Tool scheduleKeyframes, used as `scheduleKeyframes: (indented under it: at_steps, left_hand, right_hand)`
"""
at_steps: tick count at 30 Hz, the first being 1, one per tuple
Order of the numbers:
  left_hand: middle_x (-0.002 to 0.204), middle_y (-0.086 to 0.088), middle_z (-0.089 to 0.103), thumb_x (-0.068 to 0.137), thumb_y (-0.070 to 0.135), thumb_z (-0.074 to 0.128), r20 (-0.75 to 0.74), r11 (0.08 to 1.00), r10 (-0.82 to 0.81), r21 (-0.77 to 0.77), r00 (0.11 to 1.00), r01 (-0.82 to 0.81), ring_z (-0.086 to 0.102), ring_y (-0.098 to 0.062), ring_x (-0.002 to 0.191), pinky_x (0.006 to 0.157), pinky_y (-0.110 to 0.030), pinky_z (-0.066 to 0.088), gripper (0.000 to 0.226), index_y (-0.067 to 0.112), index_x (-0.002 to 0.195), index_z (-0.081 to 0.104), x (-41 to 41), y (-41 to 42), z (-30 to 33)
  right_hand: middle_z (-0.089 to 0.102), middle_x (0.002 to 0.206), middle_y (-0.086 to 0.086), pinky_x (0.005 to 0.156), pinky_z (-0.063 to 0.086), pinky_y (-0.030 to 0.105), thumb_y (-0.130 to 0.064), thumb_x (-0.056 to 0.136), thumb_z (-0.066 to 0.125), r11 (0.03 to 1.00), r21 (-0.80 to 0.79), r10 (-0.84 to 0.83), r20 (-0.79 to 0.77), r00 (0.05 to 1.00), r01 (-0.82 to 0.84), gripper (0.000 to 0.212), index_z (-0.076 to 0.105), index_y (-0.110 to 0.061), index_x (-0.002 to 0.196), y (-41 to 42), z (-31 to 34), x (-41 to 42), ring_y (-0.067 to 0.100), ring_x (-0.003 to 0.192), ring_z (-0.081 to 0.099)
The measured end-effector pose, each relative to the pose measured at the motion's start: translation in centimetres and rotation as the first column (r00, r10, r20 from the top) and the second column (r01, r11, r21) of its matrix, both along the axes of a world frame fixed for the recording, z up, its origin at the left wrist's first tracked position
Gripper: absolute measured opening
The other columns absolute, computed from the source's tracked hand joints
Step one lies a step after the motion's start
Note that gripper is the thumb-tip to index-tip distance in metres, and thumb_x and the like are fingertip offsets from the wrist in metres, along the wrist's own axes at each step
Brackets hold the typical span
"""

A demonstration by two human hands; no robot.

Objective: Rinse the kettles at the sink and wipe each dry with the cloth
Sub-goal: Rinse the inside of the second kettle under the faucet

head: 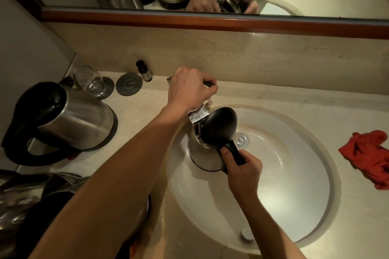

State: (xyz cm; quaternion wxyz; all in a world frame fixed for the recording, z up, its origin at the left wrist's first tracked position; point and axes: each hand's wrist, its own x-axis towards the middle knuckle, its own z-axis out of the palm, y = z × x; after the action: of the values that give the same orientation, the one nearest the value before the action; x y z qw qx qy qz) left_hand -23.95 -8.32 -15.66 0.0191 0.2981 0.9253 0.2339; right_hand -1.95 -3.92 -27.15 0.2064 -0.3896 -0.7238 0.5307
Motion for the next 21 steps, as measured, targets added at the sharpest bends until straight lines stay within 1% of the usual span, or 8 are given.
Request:
scheduleKeyframes:
  at_steps: [2,5,7,10,13,16,21]
  left_hand:
    - [0.082,0.004,0.076,0.087,0.04,0.062,0.007,1.0,-0.002,-0.001,1.0,0.002,0.064,-0.025,0.082,0.081,-0.032,0.044,0.02,0.032,0.095,0.079,0.01,-0.02,-0.04]
    - [0.082,0.003,0.076,0.087,0.039,0.062,0.003,1.0,0.0,0.002,1.0,0.0,0.063,-0.025,0.083,0.076,-0.03,0.04,0.02,0.032,0.095,0.079,0.01,-0.01,-0.03]
    - [0.084,0.003,0.076,0.087,0.04,0.062,0.002,1.0,-0.001,-0.004,1.0,0.001,0.063,-0.025,0.084,0.076,-0.03,0.038,0.021,0.032,0.095,0.079,0.03,0.02,-0.04]
    - [0.085,0.004,0.077,0.087,0.04,0.062,0.01,1.0,0.004,-0.003,1.0,-0.004,0.064,-0.024,0.085,0.081,-0.032,0.044,0.021,0.032,0.095,0.079,0.02,0.01,0.01]
    - [0.085,0.004,0.077,0.087,0.04,0.062,0.015,1.0,0.007,0.002,1.0,-0.007,0.065,-0.024,0.083,0.085,-0.034,0.047,0.02,0.032,0.095,0.079,0.01,0.03,0.05]
    - [0.084,0.005,0.077,0.086,0.041,0.062,0.013,1.0,0.014,0.002,1.0,-0.014,0.064,-0.024,0.083,0.084,-0.035,0.048,0.021,0.033,0.094,0.079,-0.04,0.01,-0.09]
    - [0.086,0.006,0.077,0.087,0.041,0.061,-0.004,1.0,-0.002,0.003,1.0,0.002,0.064,-0.023,0.085,0.082,-0.032,0.042,0.021,0.033,0.094,0.079,-0.11,0.01,-0.22]
  right_hand:
    - [0.047,0.057,0.03,0.053,0.045,0.054,-0.057,0.074,0.07,1.0,-0.002,-0.004,0.003,1.0,0.004,0.067,0.052,0.005,0.06,0.01,-0.12,0.0,0.043,0.054,0.047]
    - [0.046,0.058,0.03,0.052,0.047,0.055,-0.058,0.074,0.071,1.0,-0.018,-0.014,0.006,1.0,0.014,0.067,0.052,0.005,0.06,0.02,-0.24,-0.01,0.043,0.054,0.047]
    - [0.046,0.059,0.03,0.053,0.046,0.055,-0.059,0.073,0.071,1.0,-0.024,-0.017,0.008,1.0,0.017,0.069,0.052,0.006,0.061,0.05,-0.17,-0.04,0.043,0.054,0.045]
    - [0.045,0.058,0.03,0.054,0.045,0.054,-0.06,0.072,0.07,1.0,-0.023,-0.018,0.007,1.0,0.018,0.07,0.052,0.007,0.061,0.02,-0.03,-0.01,0.043,0.055,0.043]
    - [0.044,0.058,0.029,0.055,0.045,0.055,-0.059,0.072,0.07,1.0,-0.023,-0.022,0.012,1.0,0.022,0.069,0.052,0.007,0.061,0.02,-0.03,0.09,0.043,0.055,0.042]
    - [0.045,0.057,0.028,0.055,0.045,0.054,-0.059,0.073,0.07,1.0,-0.015,-0.013,0.012,1.0,0.013,0.068,0.053,0.006,0.06,0.07,-0.01,0.03,0.044,0.056,0.045]
    - [0.046,0.057,0.028,0.054,0.044,0.053,-0.058,0.074,0.069,1.0,0.005,-0.002,0.009,1.0,0.002,0.067,0.053,0.006,0.06,0.1,0.06,-0.04,0.044,0.055,0.044]
